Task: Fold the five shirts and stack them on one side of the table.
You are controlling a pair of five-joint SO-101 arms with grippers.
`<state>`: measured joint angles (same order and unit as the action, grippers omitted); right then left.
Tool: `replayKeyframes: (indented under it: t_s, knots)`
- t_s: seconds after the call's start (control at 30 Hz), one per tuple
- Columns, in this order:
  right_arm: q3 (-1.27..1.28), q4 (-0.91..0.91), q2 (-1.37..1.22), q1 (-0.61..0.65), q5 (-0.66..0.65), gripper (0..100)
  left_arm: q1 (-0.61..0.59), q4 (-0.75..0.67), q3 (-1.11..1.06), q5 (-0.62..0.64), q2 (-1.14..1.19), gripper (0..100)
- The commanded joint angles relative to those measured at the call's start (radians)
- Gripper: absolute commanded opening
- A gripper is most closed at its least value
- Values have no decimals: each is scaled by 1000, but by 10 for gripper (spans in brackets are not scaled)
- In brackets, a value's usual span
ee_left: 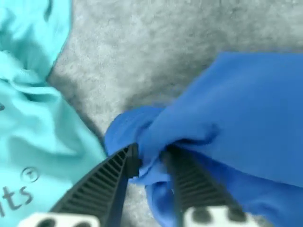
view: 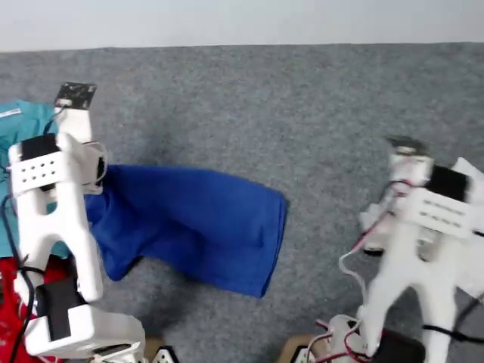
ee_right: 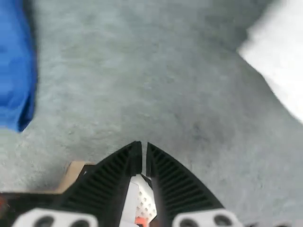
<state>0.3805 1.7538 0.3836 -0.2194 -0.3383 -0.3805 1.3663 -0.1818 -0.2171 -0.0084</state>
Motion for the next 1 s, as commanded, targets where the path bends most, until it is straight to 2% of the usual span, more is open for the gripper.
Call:
replayKeyframes:
  t_s: [0.0,0.2,0.47,0.63,0.77,0.97]
  knots:
    - [-11,38,33,236,-9,32,-17,2,31,-12,-5,209]
    - [-2,38,24,538,-23,44,-20,60,140,-54,-5,217]
    - [97,38,-44,808,-114,254,-49,152,179,-83,6,217]
    - [95,28,-137,874,-190,260,-140,129,174,-87,6,217]
    - [83,12,-208,900,-201,261,-199,92,171,-87,8,217]
    - [44,-27,-229,986,-193,262,-209,83,159,-78,9,217]
